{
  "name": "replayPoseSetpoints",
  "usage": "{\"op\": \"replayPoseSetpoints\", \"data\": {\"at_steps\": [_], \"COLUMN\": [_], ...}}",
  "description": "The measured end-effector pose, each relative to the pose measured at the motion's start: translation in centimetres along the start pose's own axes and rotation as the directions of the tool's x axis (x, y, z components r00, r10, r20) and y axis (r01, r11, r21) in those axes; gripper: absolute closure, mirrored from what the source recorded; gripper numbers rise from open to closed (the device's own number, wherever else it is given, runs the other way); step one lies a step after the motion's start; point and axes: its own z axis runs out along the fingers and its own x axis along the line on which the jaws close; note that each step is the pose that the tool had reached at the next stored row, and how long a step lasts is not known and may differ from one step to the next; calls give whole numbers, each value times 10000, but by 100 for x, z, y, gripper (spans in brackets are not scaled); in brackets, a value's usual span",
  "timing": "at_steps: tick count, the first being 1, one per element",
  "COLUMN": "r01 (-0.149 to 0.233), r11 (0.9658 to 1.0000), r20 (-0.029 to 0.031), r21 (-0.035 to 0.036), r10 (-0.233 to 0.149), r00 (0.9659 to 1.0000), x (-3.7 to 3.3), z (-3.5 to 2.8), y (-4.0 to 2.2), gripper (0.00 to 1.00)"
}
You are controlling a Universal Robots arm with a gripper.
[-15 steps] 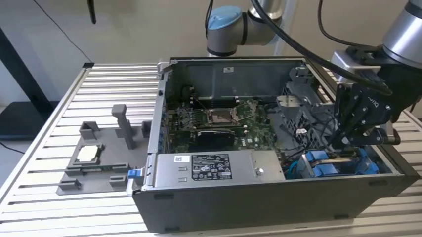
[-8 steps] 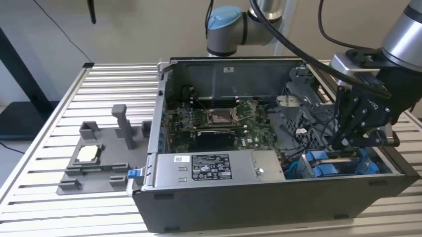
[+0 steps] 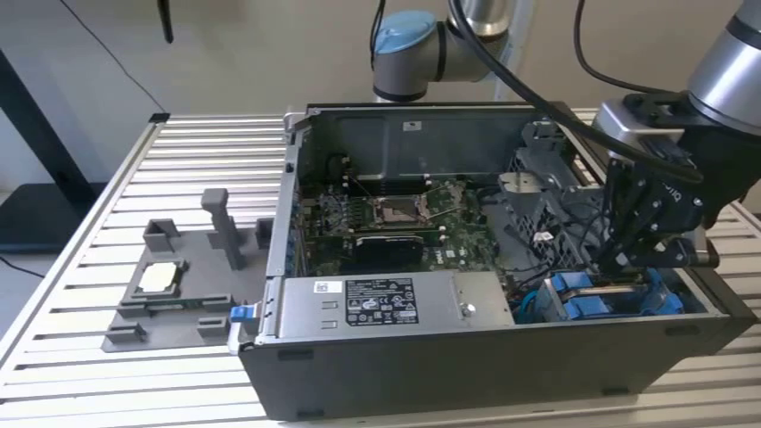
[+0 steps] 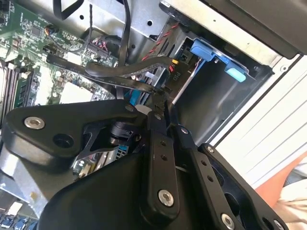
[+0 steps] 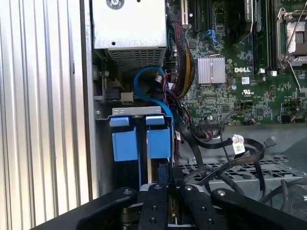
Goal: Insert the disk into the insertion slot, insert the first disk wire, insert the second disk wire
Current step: 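Insert the second disk wire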
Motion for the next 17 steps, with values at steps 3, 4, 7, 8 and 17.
{"op": "replayPoseSetpoints", "data": {"at_steps": [3, 4, 7, 8, 17], "r01": [-32, -45, -87, -102, -214], "r11": [10000, 10000, 10000, 9999, 9998], "r20": [2, 3, 5, 7, 12], "r21": [1, 2, 4, 4, 9], "r10": [32, 45, 87, 102, 214], "r00": [10000, 10000, 10000, 9999, 9998], "x": [1, 1, 1, 1, 5], "z": [11, 13, 22, 25, 68], "y": [-2, -2, -5, -5, -13], "gripper": [84, 84, 84, 84, 84]}}
